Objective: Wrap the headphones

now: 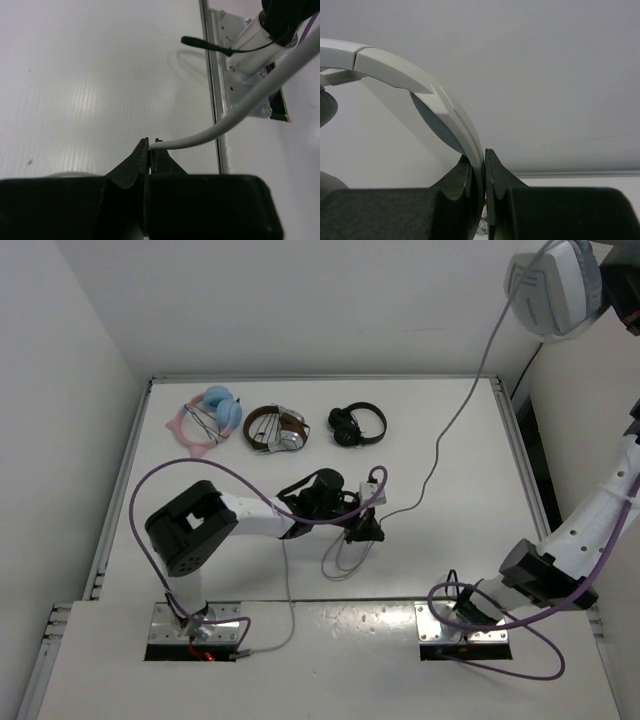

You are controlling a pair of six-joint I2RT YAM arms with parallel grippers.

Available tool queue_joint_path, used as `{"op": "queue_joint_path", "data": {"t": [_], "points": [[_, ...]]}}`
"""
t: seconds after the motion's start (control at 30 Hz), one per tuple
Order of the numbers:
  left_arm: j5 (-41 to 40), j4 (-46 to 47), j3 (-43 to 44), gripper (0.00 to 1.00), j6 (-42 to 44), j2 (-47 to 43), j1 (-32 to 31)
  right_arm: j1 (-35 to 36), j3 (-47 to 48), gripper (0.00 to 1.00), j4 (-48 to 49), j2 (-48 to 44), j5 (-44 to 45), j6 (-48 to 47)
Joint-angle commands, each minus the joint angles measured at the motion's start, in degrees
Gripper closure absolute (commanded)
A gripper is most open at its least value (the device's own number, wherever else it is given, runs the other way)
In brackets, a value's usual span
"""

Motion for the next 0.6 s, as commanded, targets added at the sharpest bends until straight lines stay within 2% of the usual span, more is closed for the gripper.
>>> {"op": "queue_joint_path", "data": {"t": [0.0, 0.03, 0.07, 0.1, 0.13, 0.2, 0.27, 0.33, 0.43, 0.5, 0.57], "points": [[-2.08, -7.86, -1.96, 1.0, 4.44, -7.92, 2.06, 2.39, -0.28, 1.0, -16.22, -1.49, 12.74, -14.59], [-2.08, -13.54, -1.97, 1.0, 7.58, -9.15, 3.02, 7.19, -0.28, 1.0, -19.24, -1.5, 16.51, -18.58], [-4.0, -16.99, -1.97, 1.0, 9.62, -10.47, 3.9, 10.63, -0.81, 1.0, -21.97, -1.5, 25.51, -22.45], [-4.71, -20.33, -1.97, 1.0, 12.07, -11.7, 3.91, 14.23, -1.68, 1.0, -23.99, -1.5, 30.47, -26.14], [-6.03, -27.67, -1.19, 1.0, 17.84, -13.89, 4.43, 20.71, -3.52, 1.0, -24.97, -2.63, 38.53, -31.4], [-10.6, -33.52, 0.66, 1.0, 22.62, -17.4, 4.43, 28.81, -8.97, 1.0, -24.37, -3.25, 45.0, -36.61], [-13.67, -40.1, 1.8, 1.0, 28.32, -19.61, 4.43, 33.32, -12.04, 1.0, -24.37, -3.25, 52.71, -39.09], [-18.42, -43.9, 4.78, 1.0, 30.9, -21.29, 3.82, 37.19, -13.46, 1.0, -24.37, -2.73, 56.79, -42.33], [-22.82, -47.69, 9.0, 1.0, 31.43, -24.28, 4.43, 47.89, -17.84, 1.0, -22.27, -2.11, 66.78, -48.56], [-24.05, -49.36, 12.42, 1.0, 31.43, -26.03, 5.31, 51.43, -19.61, 1.0, -21.47, -1.58, 70.49, -51.39], [-24.85, -50.76, 14.8, 1.0, 30.48, -27.09, 6.63, 54.68, -22.34, 1.0, -20.68, -1.58, 70.51, -54.12]]}}
